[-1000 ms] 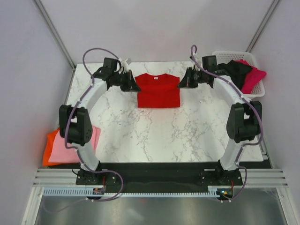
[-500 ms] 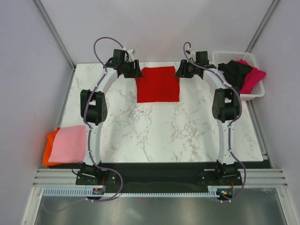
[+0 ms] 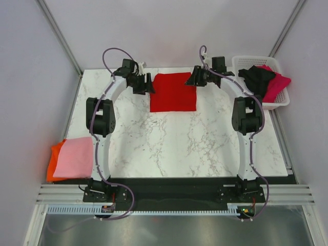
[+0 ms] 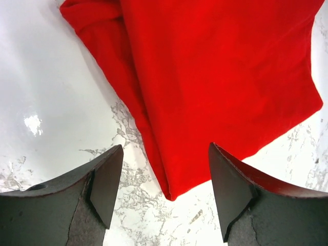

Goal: Fold and stack the t-shirts
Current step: Fold the tshirt

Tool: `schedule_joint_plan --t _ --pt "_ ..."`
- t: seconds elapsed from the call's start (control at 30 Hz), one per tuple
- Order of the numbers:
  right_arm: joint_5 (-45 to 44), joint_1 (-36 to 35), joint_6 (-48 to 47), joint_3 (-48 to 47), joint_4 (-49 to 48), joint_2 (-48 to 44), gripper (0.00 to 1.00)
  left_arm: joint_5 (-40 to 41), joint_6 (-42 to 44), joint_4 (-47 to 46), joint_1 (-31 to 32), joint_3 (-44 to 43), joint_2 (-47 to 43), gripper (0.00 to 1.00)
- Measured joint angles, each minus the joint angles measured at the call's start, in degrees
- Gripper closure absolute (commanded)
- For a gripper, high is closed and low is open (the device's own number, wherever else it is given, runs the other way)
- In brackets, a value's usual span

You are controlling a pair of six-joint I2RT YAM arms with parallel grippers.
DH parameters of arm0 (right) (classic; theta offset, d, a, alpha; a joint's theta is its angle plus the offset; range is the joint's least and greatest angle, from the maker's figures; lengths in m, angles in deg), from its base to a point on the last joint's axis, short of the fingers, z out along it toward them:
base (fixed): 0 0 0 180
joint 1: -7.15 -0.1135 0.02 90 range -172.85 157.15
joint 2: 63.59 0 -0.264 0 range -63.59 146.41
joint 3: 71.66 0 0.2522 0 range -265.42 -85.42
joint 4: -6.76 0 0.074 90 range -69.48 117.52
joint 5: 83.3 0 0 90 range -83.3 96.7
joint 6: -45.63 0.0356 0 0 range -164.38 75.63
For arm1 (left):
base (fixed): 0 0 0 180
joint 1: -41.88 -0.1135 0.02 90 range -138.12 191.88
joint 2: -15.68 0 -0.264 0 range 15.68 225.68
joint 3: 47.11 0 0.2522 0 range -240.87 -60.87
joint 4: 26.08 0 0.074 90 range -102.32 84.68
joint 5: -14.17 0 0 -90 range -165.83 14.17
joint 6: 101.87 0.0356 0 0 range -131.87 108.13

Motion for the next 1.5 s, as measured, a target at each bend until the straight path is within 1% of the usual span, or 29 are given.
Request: schedule_joint_plan --t 0.2,0.37,0.4,0.43,0.5,0.6,0.63,0.7,0.73,0.93,1.13,1.17,1.27,1.5 --pt "0.74 -0.59 0.13 0.57 -0.04 3.72 0.47 -5.05 -1.97 -1.29 -2.6 -0.31 2.51 0.26" --pt "0.63 -0.57 -0.33 2.14 0.98 4.76 0.46 -6.95 -3.19 -1.86 -3.93 -0.35 5.2 0.28" --pt "0.57 -0.57 -0.42 2.14 1.05 4.76 0.46 -6.97 -3.32 -1.86 -3.96 -0.35 5.31 0.31" --pt "0.52 -0.57 -0.57 2.14 0.94 4.76 0.46 -6.99 -3.34 -1.75 -3.87 -0.35 5.31 0.38" --pt "0.48 -0.57 -0.96 2.14 1.05 4.76 0.46 -7.3 -3.37 -2.01 -3.56 -0.35 5.16 0.43" --pt "0.48 -0.66 -1.75 2.36 1.33 4.7 0.46 -8.2 -3.48 -2.23 -2.91 0.22 4.5 0.64" --pt "0.5 -0.68 -1.95 2.91 1.27 4.46 0.46 -8.79 -3.34 -2.36 -2.67 0.79 4.13 0.74" --pt "0.68 -0.68 -2.32 4.57 1.49 3.76 0.46 -10.47 -3.39 -2.54 -2.14 1.86 3.21 0.85" --pt "0.83 -0.68 -2.47 5.51 1.68 3.41 0.46 -11.37 -3.43 -2.71 -1.88 2.32 2.8 0.87" --pt "1.27 -0.68 -4.55 8.15 3.32 2.45 0.46 -15.87 -3.41 -3.61 0.68 5.38 1.4 0.92" --pt "0.2 -0.7 -9.35 8.61 7.23 1.33 0.47 -17.09 -3.39 -4.07 2.95 13.14 1.4 0.92" --pt "0.04 -0.74 -10.14 8.96 8.17 0.94 0.48 -18.38 -3.52 -4.24 3.15 14.51 1.27 0.92" --pt "0.07 -0.81 -12.59 10.03 10.54 -0.04 0.49 -19.02 -3.54 -4.48 3.39 17.57 -0.5 0.92" --pt "1.05 -1.11 -16.46 17.09 14.88 -4.79 0.49 -19.45 -3.54 -4.55 4.22 25.57 -5.2 0.94"
